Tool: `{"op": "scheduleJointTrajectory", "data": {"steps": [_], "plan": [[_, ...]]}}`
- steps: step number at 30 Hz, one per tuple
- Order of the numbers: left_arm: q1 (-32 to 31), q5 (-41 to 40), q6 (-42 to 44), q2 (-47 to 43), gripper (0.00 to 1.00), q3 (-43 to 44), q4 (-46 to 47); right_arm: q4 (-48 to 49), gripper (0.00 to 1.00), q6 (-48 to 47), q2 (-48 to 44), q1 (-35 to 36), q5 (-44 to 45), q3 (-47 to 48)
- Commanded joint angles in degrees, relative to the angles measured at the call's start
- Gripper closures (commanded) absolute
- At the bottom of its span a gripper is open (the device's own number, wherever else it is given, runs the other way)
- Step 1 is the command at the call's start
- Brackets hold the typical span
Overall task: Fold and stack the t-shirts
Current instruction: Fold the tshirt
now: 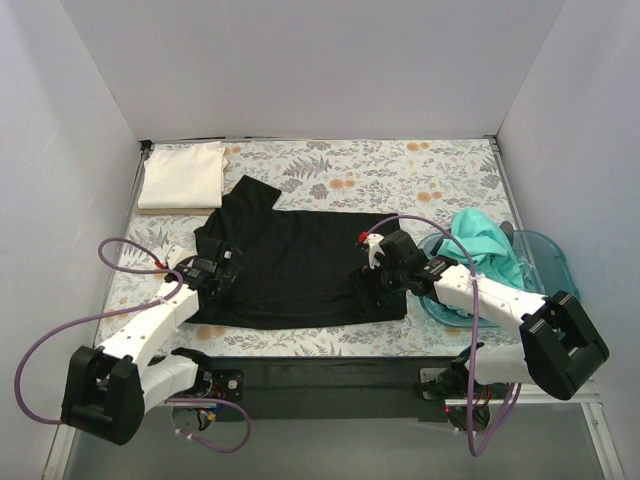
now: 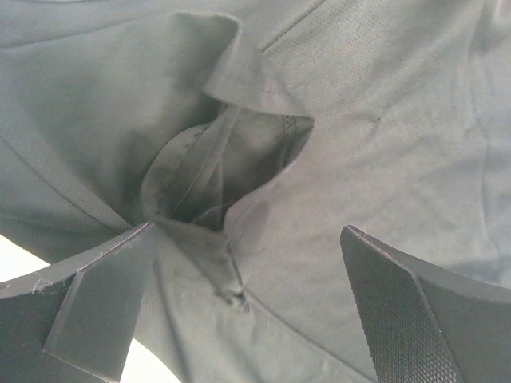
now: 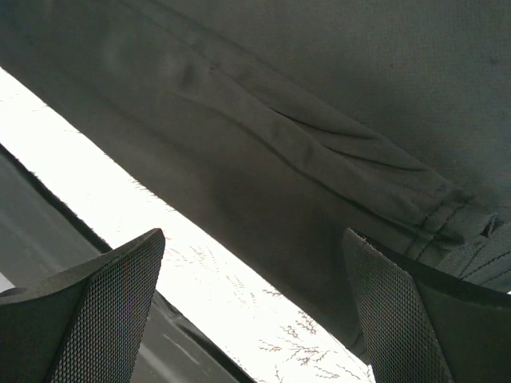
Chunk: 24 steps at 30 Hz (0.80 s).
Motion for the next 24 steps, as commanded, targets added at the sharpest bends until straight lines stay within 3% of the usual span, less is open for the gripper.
{"op": "scheduleJointTrajectory", "data": {"steps": [1,11,17,24], "plan": [[-0.24,-1.35,1.22,3.57,0.02,2.49,3.85,1.85,0.02,0.71,1.30,0.18,1.82,2.37],[-0.24,-3.19,1.40,10.17,0.02,7.32,7.91,4.23,0.02,-0.69,10.69,0.00,10.35,8.60],[-0.24,-4.68,1.40,7.01,0.02,6.80,7.90,4.32,0.02,1.15,14.48,-0.70,15.27,12.74],[-0.24,-3.81,4.91,7.79,0.02,5.65,12.65,4.41,0.02,2.29,7.83,-0.61,16.50,10.64]]}}
